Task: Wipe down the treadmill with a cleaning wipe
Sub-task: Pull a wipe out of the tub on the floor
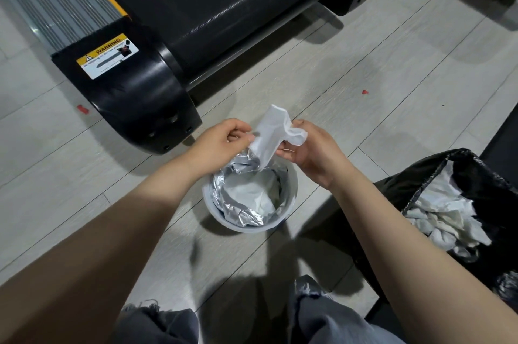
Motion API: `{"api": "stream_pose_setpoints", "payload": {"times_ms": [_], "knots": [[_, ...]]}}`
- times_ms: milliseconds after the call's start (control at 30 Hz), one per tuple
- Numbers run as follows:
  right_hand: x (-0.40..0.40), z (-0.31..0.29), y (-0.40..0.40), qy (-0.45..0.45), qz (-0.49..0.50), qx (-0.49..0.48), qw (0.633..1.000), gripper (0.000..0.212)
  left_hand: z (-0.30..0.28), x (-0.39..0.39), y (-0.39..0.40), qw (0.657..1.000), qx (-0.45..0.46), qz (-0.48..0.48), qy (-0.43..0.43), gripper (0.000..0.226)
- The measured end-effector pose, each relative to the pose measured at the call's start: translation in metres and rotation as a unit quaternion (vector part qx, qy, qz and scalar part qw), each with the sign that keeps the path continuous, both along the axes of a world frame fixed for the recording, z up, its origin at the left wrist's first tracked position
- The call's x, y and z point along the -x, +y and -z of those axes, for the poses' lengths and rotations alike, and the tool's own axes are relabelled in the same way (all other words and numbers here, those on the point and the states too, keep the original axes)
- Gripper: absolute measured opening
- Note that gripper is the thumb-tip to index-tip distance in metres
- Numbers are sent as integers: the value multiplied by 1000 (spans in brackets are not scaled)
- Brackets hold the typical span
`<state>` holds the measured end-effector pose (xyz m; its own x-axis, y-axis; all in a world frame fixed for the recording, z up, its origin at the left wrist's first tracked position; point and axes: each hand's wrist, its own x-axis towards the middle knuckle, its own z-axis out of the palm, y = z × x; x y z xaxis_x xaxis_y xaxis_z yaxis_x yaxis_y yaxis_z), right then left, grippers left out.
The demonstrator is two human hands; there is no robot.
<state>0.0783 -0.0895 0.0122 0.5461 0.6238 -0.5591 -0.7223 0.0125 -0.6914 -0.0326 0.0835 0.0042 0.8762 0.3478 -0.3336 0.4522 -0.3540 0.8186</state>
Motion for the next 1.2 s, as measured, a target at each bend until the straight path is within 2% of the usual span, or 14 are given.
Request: {"api": "stream_pose_setpoints", "payload": {"times_ms": [100, 200, 300, 400, 600, 767, 833, 967, 1067, 1200], "knots": [[-1, -7, 0, 36, -26, -33, 998, 36, -7, -3, -9, 997, 67, -6, -27, 38], [2, -13, 3, 29, -39, -39, 998, 23, -21, -4, -14, 991, 44, -44, -116, 24], [7, -17, 6, -2, -47, -32, 998, 21, -40, -9, -24, 980, 111, -51, -158, 12], [14, -19, 6, -41, -62, -25, 997, 27, -46, -9, -27, 976, 164, -33, -140, 15], [27, -26, 8, -77, -50, 8, 996, 16, -45, -6, -21, 983, 109, -54, -140, 17], [21, -30, 0, -144, -46, 66, 986, 16, -45, -3, -4, 979, 124, -91, -130, 10], [17, -31, -5, -197, -36, 101, 975, 16, -41, -1, 5, 975, 151, -109, -125, 9], [9, -21, -13, -343, -35, 203, 916, 17, -30, 4, 8, 972, 210, -61, -90, 10], [12, -17, -12, -395, 29, 211, 894, 14, -25, 4, 3, 961, 247, -80, -97, 11], [14, -17, -10, -403, 133, 137, 895, 18, -23, 3, 4, 931, 322, -141, -100, 12]]}}
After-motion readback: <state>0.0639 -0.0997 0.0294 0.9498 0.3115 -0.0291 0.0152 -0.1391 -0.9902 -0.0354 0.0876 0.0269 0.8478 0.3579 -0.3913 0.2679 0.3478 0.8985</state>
